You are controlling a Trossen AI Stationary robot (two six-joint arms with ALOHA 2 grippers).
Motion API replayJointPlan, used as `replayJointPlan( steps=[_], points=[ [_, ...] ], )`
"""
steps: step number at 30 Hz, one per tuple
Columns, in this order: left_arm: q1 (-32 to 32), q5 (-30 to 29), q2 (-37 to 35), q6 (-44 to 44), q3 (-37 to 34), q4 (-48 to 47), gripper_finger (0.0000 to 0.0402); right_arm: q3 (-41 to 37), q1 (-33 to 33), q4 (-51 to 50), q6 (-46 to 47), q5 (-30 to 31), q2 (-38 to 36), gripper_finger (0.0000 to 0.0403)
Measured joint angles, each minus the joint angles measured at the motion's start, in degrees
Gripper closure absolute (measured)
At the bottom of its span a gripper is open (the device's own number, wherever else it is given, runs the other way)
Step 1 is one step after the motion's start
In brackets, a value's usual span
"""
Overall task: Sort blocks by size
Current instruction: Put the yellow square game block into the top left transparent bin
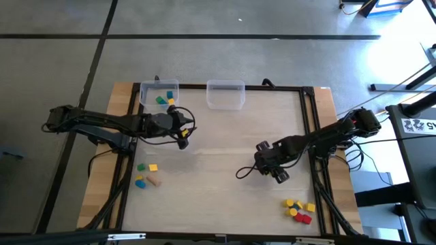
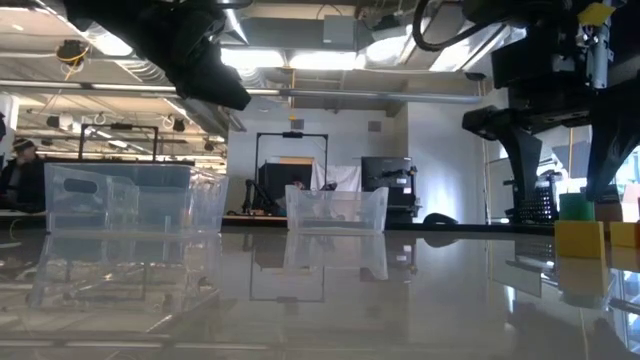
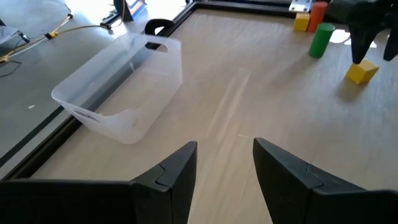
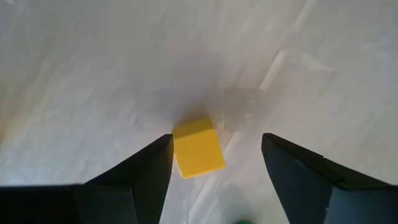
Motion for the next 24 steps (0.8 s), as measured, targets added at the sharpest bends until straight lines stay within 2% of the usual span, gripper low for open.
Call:
replayJointPlan(
  steps=[9, 17, 24],
  points=[
    [0.1, 0.0, 0.0, 0.4, 0.0, -0.5, 0.0247, 0.0, 2.5, -0.4, 0.4, -1.5, 3.6, 0.0153],
    [0.1, -0.1, 0.0, 1.7, 0.0, -0.1, 0.0247, 0.0, 6.6, -0.7, 0.4, 8.4, 7.7, 0.0153],
    [0.1, -0.1, 0.0, 1.6, 0.0, -0.1, 0.0247, 0.2, 6.7, -1.5, 0.1, 8.4, 11.3, 0.0159]
  ],
)
